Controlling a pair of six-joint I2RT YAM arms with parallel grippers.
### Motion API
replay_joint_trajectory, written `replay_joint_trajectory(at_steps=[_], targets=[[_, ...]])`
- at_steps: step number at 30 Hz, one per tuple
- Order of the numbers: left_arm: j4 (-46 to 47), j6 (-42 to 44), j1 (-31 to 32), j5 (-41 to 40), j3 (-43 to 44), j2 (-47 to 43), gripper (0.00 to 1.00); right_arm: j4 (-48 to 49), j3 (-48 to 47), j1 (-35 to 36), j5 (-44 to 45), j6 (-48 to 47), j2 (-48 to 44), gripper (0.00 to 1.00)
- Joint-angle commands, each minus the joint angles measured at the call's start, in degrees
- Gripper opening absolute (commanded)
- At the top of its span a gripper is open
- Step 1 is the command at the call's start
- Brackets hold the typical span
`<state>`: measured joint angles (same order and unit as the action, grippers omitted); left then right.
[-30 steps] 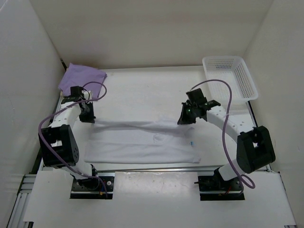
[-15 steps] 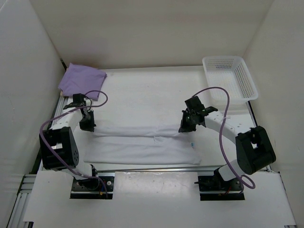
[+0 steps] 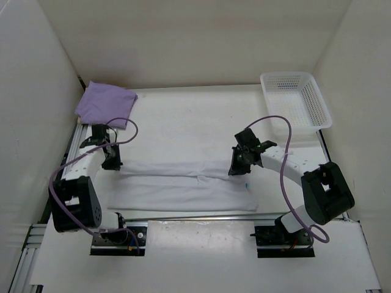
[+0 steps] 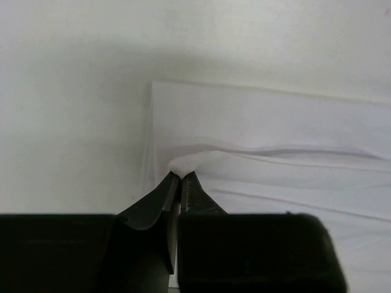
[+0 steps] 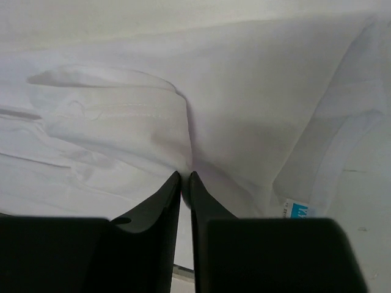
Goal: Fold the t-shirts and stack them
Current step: Fold the other side of the tshirt into a rectangle
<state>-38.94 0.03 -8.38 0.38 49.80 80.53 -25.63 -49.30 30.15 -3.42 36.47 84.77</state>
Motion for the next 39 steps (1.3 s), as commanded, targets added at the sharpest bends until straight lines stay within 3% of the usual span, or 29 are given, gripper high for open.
replay_joint_trajectory(at_steps=[1,6,12,14,16,18,24,30,31,35,39], targets=[[-0.3,0.0,0.2,0.2,-3.9,-5.9,0.17,-1.1,4.0,0.8,-0.1,1.6,-2.1,0.18],[-1.0,0.0,0.2,-0.9,-8.2,-10.5,0.22,-0.6,8.5,1.3,-0.7,-0.6,-8.7,0.18],[-2.2,0.0,-0.4,-2.8,-10.8,-13.7,0.34,-3.2,9.7,2.5,-3.2,-6.1,-13.2,0.26],[-2.9,0.0,-1.0,-2.8,-10.8,-14.4,0.4,-5.6,9.7,3.1,-3.2,-8.5,-13.9,0.28],[-3.6,0.0,-2.4,-2.8,-11.3,-15.1,0.58,-6.3,9.2,3.6,-2.6,-9.7,-15.2,0.33],[-4.2,0.0,-3.0,-1.6,-11.3,-15.1,0.59,-6.3,6.8,3.6,-1.7,-10.5,-15.8,0.37],[-6.1,0.0,-3.0,0.2,-8.1,-14.5,0.66,-4.5,-12.3,5.1,-1.1,-12.3,-0.9,0.54],[-8.6,0.0,-5.1,5.7,-3.1,-14.5,0.72,-4.5,-23.9,6.5,-1.9,-10.9,15.3,0.55],[-8.6,0.0,-5.1,7.4,-2.3,-13.9,0.8,-4.5,-25.7,6.5,-1.9,-10.1,18.5,0.55],[-8.1,0.0,-5.1,9.7,-0.2,-7.4,0.86,-4.5,-27.8,7.0,-2.5,-9.6,23.3,0.55],[-6.8,0.0,-5.1,8.4,2.9,1.1,0.84,-4.5,-27.8,7.6,-1.9,-9.6,23.9,0.52]])
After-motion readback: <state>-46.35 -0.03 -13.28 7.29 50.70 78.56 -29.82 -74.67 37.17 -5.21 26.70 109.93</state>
